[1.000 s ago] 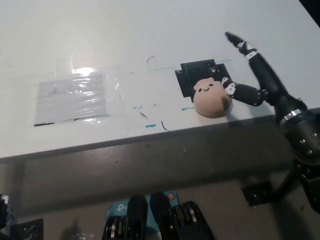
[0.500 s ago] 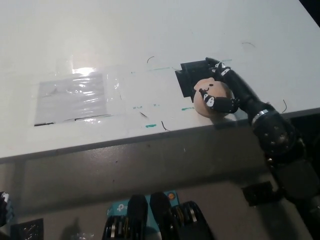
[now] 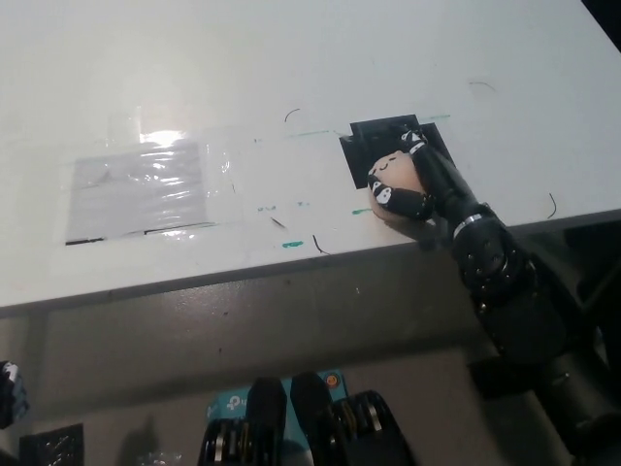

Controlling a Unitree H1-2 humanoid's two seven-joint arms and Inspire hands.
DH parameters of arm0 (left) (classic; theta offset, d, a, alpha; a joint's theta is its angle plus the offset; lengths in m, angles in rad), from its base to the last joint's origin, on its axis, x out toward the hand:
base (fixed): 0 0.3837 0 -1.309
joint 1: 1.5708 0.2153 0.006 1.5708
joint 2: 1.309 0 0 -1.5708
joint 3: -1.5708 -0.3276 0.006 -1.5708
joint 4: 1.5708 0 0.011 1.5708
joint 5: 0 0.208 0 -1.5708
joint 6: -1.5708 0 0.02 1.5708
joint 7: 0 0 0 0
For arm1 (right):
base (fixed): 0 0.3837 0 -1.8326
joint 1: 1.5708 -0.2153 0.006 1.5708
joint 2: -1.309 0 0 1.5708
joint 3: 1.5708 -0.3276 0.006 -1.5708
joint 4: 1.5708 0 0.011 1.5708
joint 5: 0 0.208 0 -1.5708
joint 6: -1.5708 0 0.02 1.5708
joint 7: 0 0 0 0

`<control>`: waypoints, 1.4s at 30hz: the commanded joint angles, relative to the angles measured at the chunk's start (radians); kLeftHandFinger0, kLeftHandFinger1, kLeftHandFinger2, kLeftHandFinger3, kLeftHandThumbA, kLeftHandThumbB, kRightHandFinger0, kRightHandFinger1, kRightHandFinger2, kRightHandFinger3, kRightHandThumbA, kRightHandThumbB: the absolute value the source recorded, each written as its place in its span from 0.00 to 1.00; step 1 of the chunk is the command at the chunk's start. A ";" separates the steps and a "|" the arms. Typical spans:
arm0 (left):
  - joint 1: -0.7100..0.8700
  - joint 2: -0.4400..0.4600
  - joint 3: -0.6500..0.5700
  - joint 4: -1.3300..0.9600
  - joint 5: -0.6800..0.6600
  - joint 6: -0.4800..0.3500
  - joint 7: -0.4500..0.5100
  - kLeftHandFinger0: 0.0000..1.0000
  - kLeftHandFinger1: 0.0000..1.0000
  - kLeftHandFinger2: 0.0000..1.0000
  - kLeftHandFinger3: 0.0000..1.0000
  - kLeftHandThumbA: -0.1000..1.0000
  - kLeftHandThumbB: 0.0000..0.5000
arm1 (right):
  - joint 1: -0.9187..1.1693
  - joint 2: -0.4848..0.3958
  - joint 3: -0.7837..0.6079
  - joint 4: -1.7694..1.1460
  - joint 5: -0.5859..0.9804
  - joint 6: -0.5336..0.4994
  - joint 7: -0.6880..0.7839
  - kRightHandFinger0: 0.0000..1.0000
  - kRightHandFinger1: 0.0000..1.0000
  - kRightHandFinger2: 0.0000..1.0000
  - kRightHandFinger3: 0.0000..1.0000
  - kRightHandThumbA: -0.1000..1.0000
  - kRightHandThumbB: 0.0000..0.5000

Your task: The robot uses its right hand to grab and squeeze a pink dumpling toy kept on the black mask on the desk

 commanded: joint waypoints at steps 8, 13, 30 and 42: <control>-0.027 0.037 0.002 -0.022 -0.005 -0.026 -0.012 0.00 0.00 0.05 0.07 1.00 1.00 | 0.063 0.040 0.063 0.028 -0.026 -0.049 0.042 1.00 1.00 1.00 1.00 0.56 0.80; -0.043 0.041 0.000 0.009 -0.001 -0.048 -0.017 0.00 0.00 0.05 0.08 1.00 1.00 | 0.070 0.022 0.132 0.051 -0.105 -0.169 -0.039 0.17 0.26 0.60 1.00 0.32 0.31; -0.034 0.034 0.001 -0.008 -0.003 -0.047 -0.020 0.00 0.00 0.07 0.10 1.00 1.00 | -0.031 -0.026 0.202 0.178 -0.374 -0.495 -0.768 0.00 0.17 0.58 0.33 0.00 0.25; -0.025 0.030 0.004 -0.012 -0.004 -0.043 -0.013 0.00 0.00 0.07 0.09 1.00 1.00 | -0.118 -0.079 0.125 0.094 -0.385 -0.532 -0.858 0.00 0.07 0.50 0.46 0.00 0.35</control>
